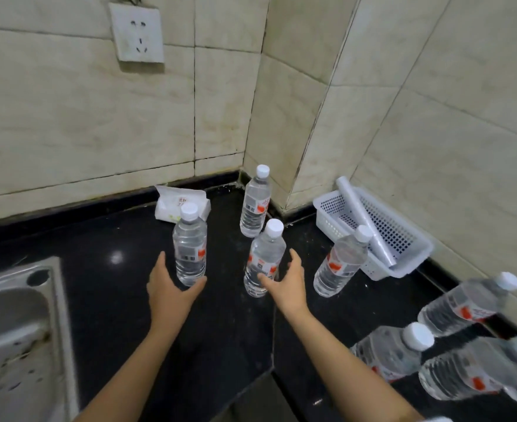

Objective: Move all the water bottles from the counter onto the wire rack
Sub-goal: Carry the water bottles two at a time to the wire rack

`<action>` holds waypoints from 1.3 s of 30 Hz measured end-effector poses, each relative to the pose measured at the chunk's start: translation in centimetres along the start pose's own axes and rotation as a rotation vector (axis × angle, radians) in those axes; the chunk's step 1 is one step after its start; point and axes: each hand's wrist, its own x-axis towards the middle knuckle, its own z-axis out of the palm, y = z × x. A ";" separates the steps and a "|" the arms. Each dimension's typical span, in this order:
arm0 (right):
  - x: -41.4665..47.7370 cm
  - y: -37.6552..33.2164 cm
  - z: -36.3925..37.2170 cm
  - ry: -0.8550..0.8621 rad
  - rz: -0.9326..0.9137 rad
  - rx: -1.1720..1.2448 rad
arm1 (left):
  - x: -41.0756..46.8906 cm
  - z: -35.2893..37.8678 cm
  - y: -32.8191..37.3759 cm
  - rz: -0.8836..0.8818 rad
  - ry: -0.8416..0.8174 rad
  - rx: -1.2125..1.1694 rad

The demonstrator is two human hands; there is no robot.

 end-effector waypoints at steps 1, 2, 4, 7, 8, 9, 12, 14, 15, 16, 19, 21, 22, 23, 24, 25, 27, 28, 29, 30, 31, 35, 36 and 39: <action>0.9 -0.6 0.2 -0.001 0.004 0.024 | 1.2 0.4 0.7 0.024 0.029 -0.020; 1.7 -1.1 0.6 -0.003 0.001 0.043 | 2.3 0.7 1.3 0.052 0.055 -0.033; 2.9 -1.4 1.3 0.007 -0.010 0.076 | 4.2 1.5 2.1 0.100 0.067 -0.048; 4.4 -1.6 2.2 0.041 0.008 0.107 | 6.9 2.6 2.4 0.140 -0.017 -0.109; 4.5 -1.6 2.3 0.043 0.016 0.104 | 7.4 2.7 2.5 0.145 -0.036 -0.123; 4.4 -1.7 2.3 0.042 0.008 0.093 | 7.6 2.6 2.4 0.154 -0.045 -0.132; 4.5 -1.4 2.9 0.105 0.011 0.064 | 9.2 1.8 2.1 0.182 -0.136 -0.115; 4.2 -1.1 3.1 0.144 0.021 0.082 | 9.9 1.0 1.9 0.176 -0.210 -0.131; 4.1 -1.0 3.2 0.153 0.023 0.090 | 10.1 0.7 1.9 0.170 -0.240 -0.147; 4.1 -1.0 3.2 0.159 0.029 0.093 | 10.1 0.4 1.9 0.165 -0.268 -0.159; 3.7 -1.3 3.3 0.177 0.016 0.087 | 9.8 -0.2 1.9 0.157 -0.344 -0.204; 3.0 -1.0 3.2 0.188 0.017 0.076 | 9.3 -0.4 1.5 0.163 -0.401 -0.234; 2.4 -0.7 3.0 0.195 0.015 0.068 | 8.9 -0.6 1.4 0.160 -0.426 -0.244; 1.6 -0.5 2.8 0.196 0.011 0.061 | 8.4 -0.8 1.4 0.158 -0.452 -0.255; 0.7 -0.2 2.5 0.195 0.013 0.054 | 7.8 -1.0 1.4 0.151 -0.487 -0.266; -0.4 0.2 2.1 0.196 0.021 0.048 | 7.2 -1.1 1.3 0.152 -0.529 -0.283; -2.7 1.0 1.2 0.195 0.042 0.058 | 5.8 -1.1 1.1 0.155 -0.613 -0.304; -3.8 1.5 0.6 0.198 0.055 0.063 | 5.1 -0.9 1.2 0.148 -0.648 -0.308; -4.8 2.0 0.1 0.204 0.070 0.068 | 4.5 -0.7 1.3 0.147 -0.677 -0.318; -5.7 2.5 -0.6 0.217 0.089 0.078 | 3.8 -0.3 1.5 0.151 -0.699 -0.325; -6.7 3.0 -1.2 0.236 0.102 0.099 | 3.1 0.1 1.9 0.167 -0.721 -0.331; -11.9 5.1 -4.1 0.350 0.171 0.196 | -0.1 2.2 3.1 0.250 -0.869 -0.331; -13.5 5.6 -4.9 0.390 0.191 0.212 | -1.1 2.8 3.3 0.262 -0.920 -0.325; -18.2 7.1 -7.1 0.513 0.260 0.228 | -4.6 4.6 4.4 0.292 -1.109 -0.294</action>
